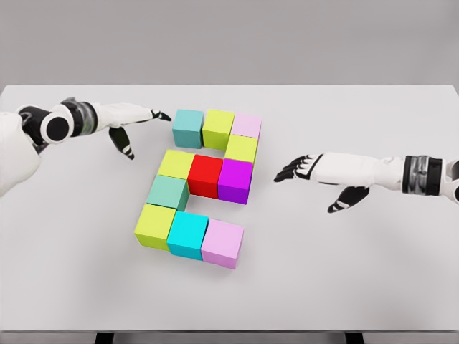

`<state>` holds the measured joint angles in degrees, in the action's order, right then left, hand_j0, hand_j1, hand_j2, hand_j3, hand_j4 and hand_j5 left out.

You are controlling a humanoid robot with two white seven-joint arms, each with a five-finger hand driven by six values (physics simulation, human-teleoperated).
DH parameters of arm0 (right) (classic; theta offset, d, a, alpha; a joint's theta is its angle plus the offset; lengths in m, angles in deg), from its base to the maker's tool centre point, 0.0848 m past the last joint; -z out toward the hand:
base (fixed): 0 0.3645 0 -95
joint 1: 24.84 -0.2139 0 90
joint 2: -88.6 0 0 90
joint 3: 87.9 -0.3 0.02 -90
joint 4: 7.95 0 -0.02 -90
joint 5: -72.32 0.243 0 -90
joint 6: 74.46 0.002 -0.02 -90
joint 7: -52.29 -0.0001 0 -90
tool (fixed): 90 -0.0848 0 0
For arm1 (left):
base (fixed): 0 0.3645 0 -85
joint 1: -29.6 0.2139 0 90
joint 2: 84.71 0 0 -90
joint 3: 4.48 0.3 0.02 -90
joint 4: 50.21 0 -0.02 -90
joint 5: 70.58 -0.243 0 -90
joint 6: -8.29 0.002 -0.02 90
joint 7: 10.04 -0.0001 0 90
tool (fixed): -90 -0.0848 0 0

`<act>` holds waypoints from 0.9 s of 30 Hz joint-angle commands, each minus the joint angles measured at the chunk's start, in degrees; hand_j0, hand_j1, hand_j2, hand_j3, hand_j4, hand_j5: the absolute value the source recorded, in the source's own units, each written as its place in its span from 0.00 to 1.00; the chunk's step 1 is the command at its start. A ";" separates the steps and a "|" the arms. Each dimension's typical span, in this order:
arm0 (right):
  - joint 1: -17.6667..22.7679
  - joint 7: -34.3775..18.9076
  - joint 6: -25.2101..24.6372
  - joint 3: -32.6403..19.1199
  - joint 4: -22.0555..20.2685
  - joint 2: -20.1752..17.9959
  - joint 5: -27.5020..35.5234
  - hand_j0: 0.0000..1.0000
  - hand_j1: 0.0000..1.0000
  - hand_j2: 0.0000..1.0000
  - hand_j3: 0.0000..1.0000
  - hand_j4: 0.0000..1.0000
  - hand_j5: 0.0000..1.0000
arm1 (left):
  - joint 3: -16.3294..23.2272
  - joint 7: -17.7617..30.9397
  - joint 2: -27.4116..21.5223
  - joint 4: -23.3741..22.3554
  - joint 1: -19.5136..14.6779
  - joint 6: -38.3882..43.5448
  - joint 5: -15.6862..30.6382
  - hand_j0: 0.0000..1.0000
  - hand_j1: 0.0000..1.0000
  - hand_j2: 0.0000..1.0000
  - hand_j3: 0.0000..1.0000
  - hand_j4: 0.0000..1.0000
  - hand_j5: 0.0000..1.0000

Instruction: Assemble the squares on the desktop into the number 2

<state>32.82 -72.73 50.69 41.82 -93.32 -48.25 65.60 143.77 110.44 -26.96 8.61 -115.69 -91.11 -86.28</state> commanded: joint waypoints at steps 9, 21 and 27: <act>0.00 0.02 -0.15 -0.35 0.02 -0.08 0.40 1.00 1.00 1.00 1.00 1.00 1.00 | -0.06 0.02 1.14 -0.10 -0.53 -0.01 -0.39 1.00 1.00 1.00 1.00 1.00 1.00; -0.09 0.02 -0.15 -0.35 0.02 0.01 0.40 1.00 1.00 1.00 1.00 1.00 1.00 | 0.03 0.02 1.58 -0.01 -0.62 -0.01 -1.18 1.00 1.00 1.00 1.00 1.00 1.00; -0.09 0.02 -0.15 -0.35 0.02 0.01 0.40 1.00 1.00 1.00 1.00 1.00 1.00 | 0.03 0.02 2.11 -0.01 -0.70 -0.01 -1.27 1.00 1.00 1.00 1.00 1.00 1.00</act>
<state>32.73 -72.73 50.69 41.50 -93.27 -48.19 65.59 143.85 110.47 -25.00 8.59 -116.39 -91.14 -87.63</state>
